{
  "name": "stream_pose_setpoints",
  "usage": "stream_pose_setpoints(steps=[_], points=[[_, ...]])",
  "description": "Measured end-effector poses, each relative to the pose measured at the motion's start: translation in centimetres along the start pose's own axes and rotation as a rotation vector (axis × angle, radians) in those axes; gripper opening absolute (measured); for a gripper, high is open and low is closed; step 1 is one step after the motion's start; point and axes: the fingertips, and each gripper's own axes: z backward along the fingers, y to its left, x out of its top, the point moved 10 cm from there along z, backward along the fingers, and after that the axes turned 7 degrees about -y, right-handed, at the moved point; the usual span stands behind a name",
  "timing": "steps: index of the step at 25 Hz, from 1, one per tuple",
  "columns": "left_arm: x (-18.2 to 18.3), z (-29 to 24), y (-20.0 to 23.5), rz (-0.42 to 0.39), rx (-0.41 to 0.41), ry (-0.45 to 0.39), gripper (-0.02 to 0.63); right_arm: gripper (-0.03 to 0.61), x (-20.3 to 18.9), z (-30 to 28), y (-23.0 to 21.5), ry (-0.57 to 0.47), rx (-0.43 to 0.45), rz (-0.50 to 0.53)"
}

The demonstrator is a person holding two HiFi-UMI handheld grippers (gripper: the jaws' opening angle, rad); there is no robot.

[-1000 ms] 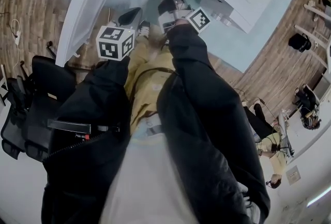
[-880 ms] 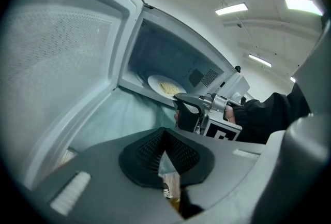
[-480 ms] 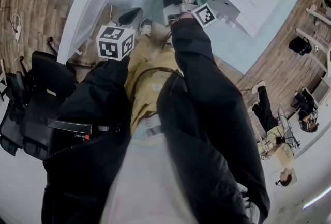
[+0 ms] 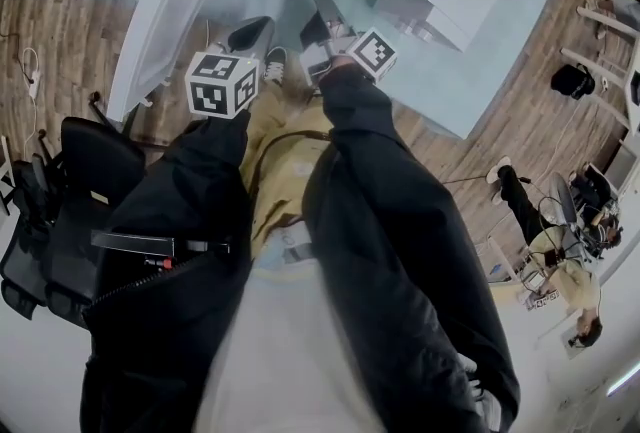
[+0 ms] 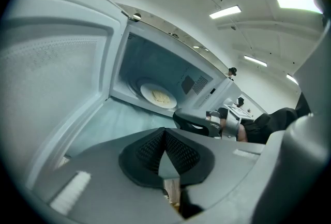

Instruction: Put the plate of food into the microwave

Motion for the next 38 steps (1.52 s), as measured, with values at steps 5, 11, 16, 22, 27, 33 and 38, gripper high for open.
stream_pose_setpoints(steps=[5, 11, 16, 22, 27, 33, 38], points=[[2.1, 0.5, -2.8, -0.021, -0.029, -0.066, -0.005, -0.006, -0.3, 3.0, 3.9, 0.123, 0.054, 0.207], [5.2, 1.4, -6.8, -0.107, -0.048, -0.161, -0.005, -0.006, 1.5, 6.8, 10.1, 0.125, 0.069, 0.57], [7.9, 2.0, -10.4, -0.258, -0.069, -0.228, -0.005, -0.006, 3.0, 8.7, 15.7, 0.087, 0.138, 0.838], [10.2, 2.2, -13.9, -0.325, -0.095, -0.301, -0.003, -0.007, 4.4, 11.0, 20.4, 0.001, 0.176, 1.102], [12.3, 2.5, -16.1, -0.373, -0.102, -0.375, -0.003, -0.008, 6.0, 12.9, 23.3, -0.093, 0.187, 1.269], [15.1, 2.6, -18.4, -0.412, -0.099, -0.45, -0.003, -0.006, 8.8, 14.6, 26.4, -0.206, 0.197, 1.375], [15.8, 3.4, -19.1, -0.436, -0.088, -0.466, -0.003, -0.006, 9.1, 15.3, 27.5, -0.24, 0.181, 1.445]])
